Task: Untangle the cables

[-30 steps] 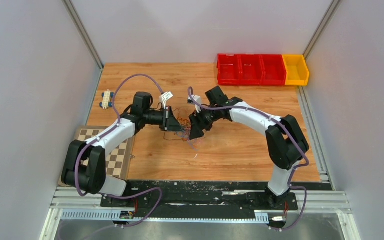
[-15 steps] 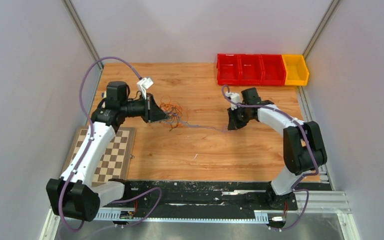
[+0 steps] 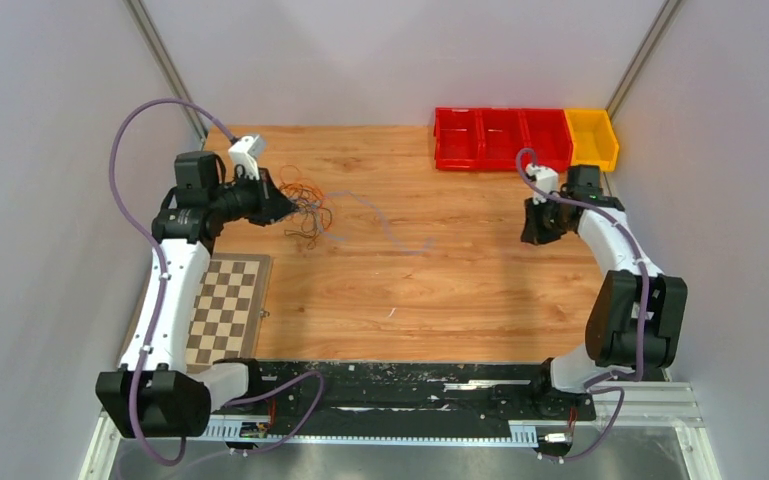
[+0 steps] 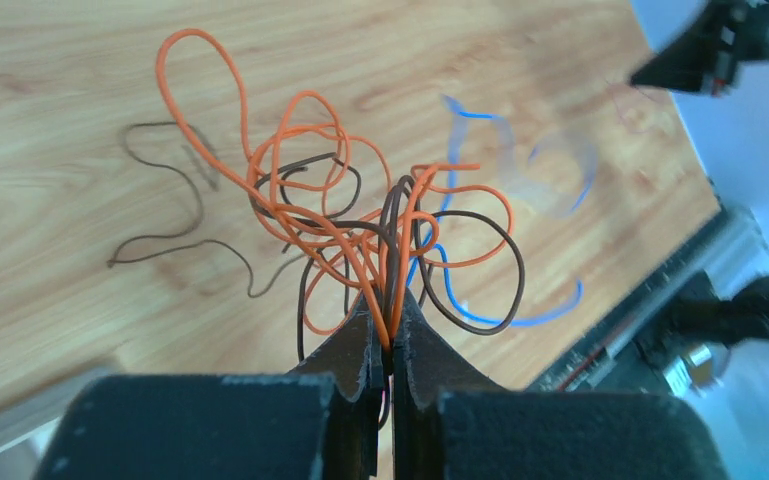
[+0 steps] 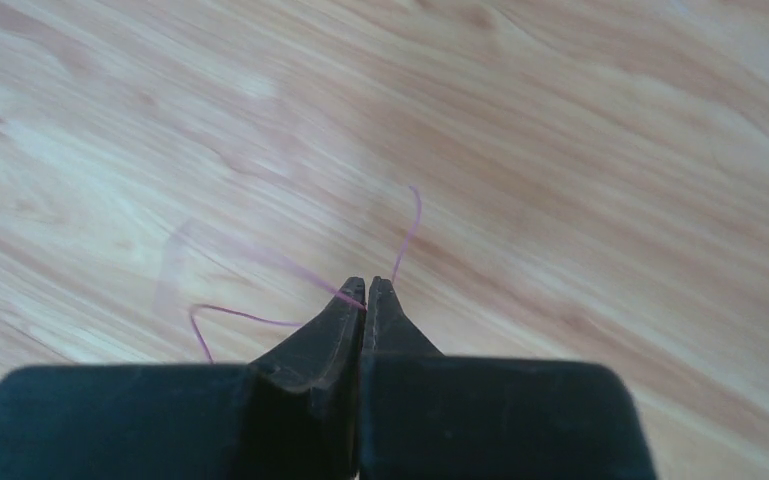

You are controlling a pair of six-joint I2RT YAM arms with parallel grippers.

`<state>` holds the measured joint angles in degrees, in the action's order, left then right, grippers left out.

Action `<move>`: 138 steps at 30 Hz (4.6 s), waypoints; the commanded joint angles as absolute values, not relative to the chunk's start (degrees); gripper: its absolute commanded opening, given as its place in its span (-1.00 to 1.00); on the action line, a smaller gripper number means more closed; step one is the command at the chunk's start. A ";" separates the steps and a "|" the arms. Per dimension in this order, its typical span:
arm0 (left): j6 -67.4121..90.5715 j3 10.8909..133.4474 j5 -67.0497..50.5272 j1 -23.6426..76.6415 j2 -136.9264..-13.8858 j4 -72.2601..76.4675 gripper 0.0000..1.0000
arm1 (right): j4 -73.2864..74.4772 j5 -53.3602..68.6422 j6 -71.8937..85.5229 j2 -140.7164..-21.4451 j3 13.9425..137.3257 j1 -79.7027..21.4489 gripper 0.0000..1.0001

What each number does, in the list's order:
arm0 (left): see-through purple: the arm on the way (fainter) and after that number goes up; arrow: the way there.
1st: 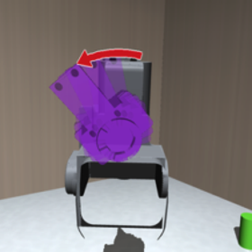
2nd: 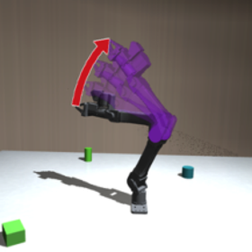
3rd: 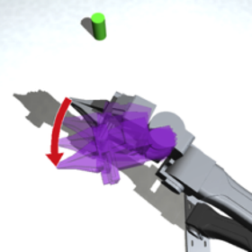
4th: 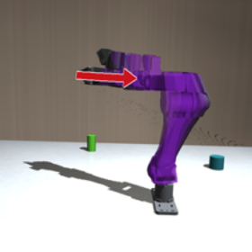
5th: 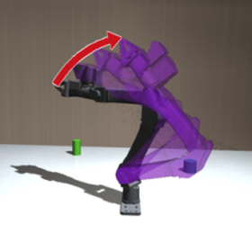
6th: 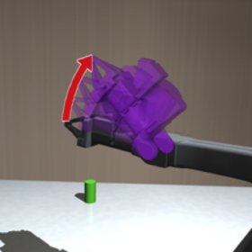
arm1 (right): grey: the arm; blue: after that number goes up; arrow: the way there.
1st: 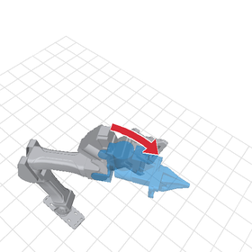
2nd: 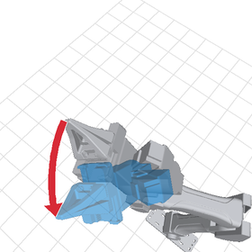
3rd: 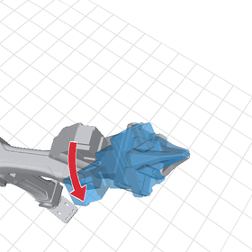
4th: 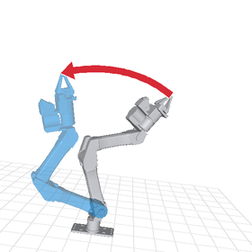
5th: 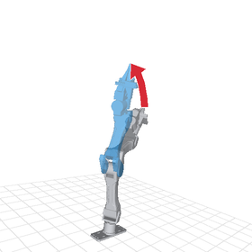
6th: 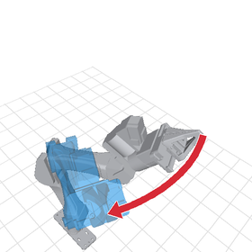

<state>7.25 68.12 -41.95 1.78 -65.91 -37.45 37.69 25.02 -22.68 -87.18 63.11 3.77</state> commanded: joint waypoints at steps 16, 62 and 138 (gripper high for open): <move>6.57 59.75 -47.89 4.87 -81.62 -25.88 -1.00 | 52.39 41.63 -23.37 -91.60 78.10 7.79 -0.08; 5.01 73.67 -44.90 16.96 -95.58 -27.88 -1.00 | 38.32 13.77 -17.97 -121.39 126.66 18.60 -0.98; 17.47 65.74 -50.61 24.88 -109.51 -17.18 0.55 | 34.94 37.42 -45.49 -101.76 67.69 -21.79 -0.66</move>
